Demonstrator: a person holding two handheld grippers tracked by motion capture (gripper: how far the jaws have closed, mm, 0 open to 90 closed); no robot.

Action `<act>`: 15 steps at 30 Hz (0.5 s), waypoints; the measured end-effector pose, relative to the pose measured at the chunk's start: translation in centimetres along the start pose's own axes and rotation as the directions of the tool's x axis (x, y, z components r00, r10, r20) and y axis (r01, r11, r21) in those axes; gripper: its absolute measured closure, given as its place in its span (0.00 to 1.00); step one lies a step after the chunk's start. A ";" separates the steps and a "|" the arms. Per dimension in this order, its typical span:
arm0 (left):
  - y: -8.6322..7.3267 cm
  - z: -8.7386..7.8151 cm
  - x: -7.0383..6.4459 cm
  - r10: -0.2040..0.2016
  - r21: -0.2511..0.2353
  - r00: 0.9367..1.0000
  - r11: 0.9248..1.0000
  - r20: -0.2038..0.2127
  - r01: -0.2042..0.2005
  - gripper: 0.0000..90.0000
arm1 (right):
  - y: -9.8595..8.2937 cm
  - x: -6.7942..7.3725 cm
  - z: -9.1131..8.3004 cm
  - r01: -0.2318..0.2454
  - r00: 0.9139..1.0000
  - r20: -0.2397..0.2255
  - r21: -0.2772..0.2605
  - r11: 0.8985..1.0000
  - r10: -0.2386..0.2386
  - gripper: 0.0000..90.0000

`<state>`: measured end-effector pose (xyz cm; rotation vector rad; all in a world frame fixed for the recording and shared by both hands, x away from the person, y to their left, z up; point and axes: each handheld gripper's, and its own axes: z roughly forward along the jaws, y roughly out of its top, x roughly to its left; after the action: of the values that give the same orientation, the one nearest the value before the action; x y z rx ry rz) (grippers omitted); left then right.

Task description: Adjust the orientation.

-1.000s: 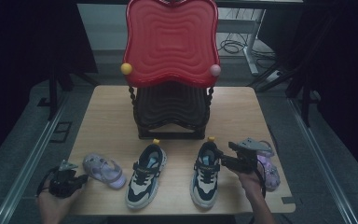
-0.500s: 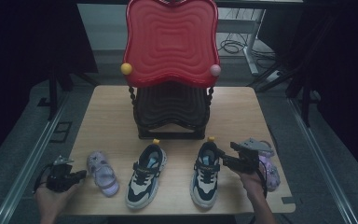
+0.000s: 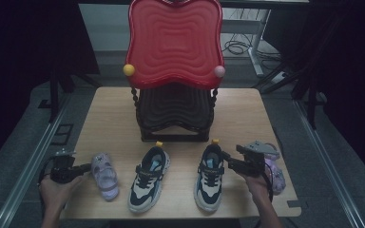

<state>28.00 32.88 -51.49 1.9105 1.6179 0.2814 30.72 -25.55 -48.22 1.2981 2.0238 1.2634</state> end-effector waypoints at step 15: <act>2.4 1.2 0.1 0.018 0.014 1.000 1.000 0.023 -0.018 1.00 | -0.1 0.1 0.1 0.004 1.000 -0.001 0.005 1.000 -0.004 0.35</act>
<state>30.60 32.43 -51.09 1.9334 1.5925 0.2553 30.70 -25.39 -48.36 1.2949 2.0303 1.2577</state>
